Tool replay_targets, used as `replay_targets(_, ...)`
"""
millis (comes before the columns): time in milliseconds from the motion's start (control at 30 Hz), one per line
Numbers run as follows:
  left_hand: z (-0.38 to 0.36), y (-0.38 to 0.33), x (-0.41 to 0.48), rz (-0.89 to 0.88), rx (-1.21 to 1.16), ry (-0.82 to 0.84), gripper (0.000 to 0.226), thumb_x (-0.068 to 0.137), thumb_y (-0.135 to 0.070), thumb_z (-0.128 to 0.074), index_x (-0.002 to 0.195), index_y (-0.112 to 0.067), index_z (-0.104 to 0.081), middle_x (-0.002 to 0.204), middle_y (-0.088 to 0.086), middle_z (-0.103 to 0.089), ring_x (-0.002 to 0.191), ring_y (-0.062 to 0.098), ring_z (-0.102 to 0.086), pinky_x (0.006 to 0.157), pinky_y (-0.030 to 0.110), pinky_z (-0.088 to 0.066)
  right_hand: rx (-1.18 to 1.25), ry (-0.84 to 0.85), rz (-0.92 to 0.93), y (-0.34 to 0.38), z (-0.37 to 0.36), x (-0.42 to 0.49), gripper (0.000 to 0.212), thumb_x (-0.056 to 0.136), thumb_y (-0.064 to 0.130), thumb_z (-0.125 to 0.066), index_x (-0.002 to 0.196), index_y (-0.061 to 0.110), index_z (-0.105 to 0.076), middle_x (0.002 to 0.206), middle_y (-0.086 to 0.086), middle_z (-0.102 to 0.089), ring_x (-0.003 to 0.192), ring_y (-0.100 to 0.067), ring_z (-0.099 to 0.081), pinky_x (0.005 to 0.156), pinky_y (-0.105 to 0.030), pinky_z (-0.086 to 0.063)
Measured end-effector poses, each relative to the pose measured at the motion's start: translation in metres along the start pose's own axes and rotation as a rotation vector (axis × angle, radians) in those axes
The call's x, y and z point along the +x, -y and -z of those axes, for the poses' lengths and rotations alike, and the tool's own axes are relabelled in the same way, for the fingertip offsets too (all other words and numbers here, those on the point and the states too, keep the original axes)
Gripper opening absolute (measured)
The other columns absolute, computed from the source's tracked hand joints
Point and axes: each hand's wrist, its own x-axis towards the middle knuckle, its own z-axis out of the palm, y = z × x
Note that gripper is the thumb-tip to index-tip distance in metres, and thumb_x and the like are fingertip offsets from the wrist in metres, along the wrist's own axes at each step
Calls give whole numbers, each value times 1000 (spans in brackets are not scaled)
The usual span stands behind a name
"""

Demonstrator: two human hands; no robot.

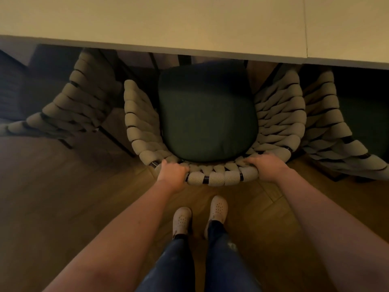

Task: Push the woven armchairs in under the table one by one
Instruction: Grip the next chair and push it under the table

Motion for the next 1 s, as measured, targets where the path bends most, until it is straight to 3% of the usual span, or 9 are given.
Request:
replay_targets(100,-7,14,-11,-18,21,21,28,91,-26,-54,119,-29,-54,106,-3,-61,108,20,-56,105,46,-31,-77,21,-24,22,-4,-9,49,90,23,-60,137,31,-48,128,2,-59,117,-18,-54,106,-37,-38)
replay_targets(267,-24,52,-26,-42,76,56,38,91,-27,-54,128,-33,-51,115,-4,-61,116,21,-53,107,49,-27,13,5,-24,70,-19,-15,43,91,24,-58,132,32,-52,114,4,-63,105,-15,-59,92,-31,-48)
replay_targets(500,-22,96,-21,-61,140,67,42,91,-29,-54,133,-34,-49,121,-4,-60,119,20,-51,107,47,-27,104,-48,-8,104,-19,2,40,88,27,-61,128,30,-56,113,5,-64,106,-15,-59,97,-33,-47)
replay_targets(1000,10,140,31,-75,200,19,35,90,-31,-55,125,-36,-54,109,-6,-63,110,19,-54,98,42,-31,168,-117,-69,111,22,40,41,90,20,-59,130,26,-55,120,-1,-63,112,-21,-57,98,-34,-44)
